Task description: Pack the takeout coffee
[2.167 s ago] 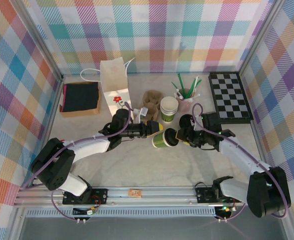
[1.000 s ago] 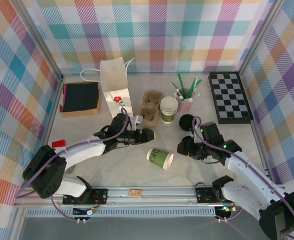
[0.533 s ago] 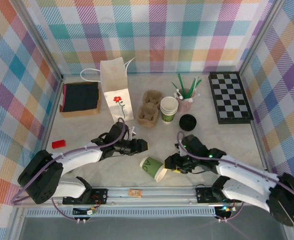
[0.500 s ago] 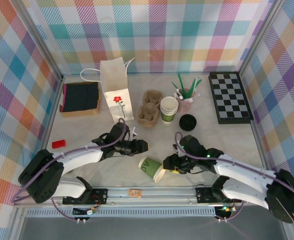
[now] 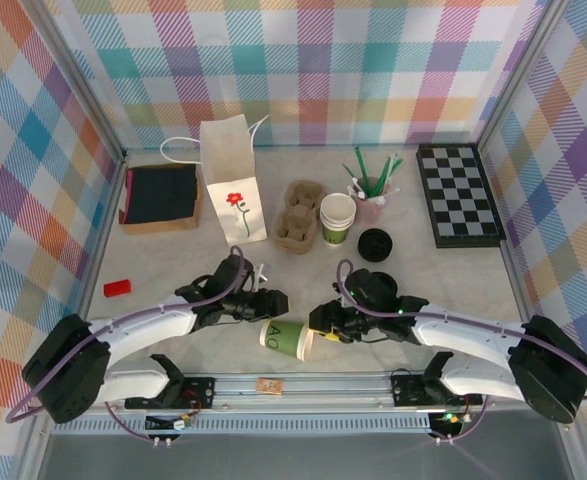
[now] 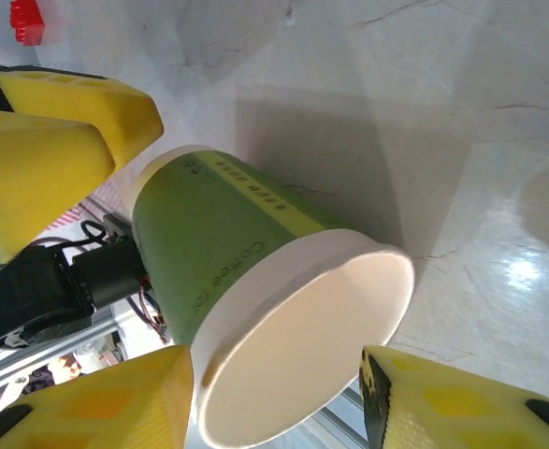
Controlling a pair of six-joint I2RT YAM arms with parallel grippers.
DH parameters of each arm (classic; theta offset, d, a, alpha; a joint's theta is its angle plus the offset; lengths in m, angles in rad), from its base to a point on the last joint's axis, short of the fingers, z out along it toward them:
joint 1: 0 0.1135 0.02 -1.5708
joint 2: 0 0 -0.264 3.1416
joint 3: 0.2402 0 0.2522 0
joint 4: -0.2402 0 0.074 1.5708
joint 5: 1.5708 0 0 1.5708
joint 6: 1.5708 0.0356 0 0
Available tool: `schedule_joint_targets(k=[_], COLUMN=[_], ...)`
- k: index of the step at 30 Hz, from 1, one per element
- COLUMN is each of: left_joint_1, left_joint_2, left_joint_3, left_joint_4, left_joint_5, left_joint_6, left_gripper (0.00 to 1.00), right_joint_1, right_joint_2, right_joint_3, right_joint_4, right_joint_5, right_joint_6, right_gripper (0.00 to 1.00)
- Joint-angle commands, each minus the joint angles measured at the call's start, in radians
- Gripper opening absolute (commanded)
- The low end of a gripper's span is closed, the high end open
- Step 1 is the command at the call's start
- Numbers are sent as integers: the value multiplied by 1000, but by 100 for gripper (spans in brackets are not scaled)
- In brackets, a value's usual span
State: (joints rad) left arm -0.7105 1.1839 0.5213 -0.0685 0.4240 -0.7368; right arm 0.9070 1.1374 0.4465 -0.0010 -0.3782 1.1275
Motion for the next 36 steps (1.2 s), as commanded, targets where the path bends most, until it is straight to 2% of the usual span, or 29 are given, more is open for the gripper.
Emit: schedule_joint_targets(k=[1, 3, 6, 9, 18, 23, 25, 28, 36], left_joint_1=[54, 89, 120, 120, 111, 26, -14, -27, -33], left_joint_2=[-84, -128, -167, -165, -164, -73, -29, -14, 90], left_joint_3=[56, 103, 147, 115, -9, -44, -47, -43, 10], left_joint_4=[-154, -280, -428, -459, -298, -141, -90, -59, 66], left_joint_5=[-40, -55, -73, -39, 8, 4, -2, -15, -10], left_joint_6=[27, 60, 115, 112, 14, -52, -77, -90, -105], left_gripper=[51, 56, 59, 59, 52, 42, 37, 30, 24], right_joint_1=[25, 31, 34, 46, 91, 102, 103, 103, 103], right_joint_2=[-22, -50, -77, -64, 69, 117, 112, 100, 97], right_joint_3=[57, 66, 81, 94, 151, 219, 243, 282, 388], right_joint_4=[18, -22, -77, -110, -63, -70, -99, -149, -263], right_joint_5=[12, 29, 41, 52, 64, 77, 97, 119, 146], right_joint_6=[23, 15, -4, -10, -24, -37, -45, -65, -133], right_gripper=[51, 52, 53, 53, 52, 49, 46, 44, 44])
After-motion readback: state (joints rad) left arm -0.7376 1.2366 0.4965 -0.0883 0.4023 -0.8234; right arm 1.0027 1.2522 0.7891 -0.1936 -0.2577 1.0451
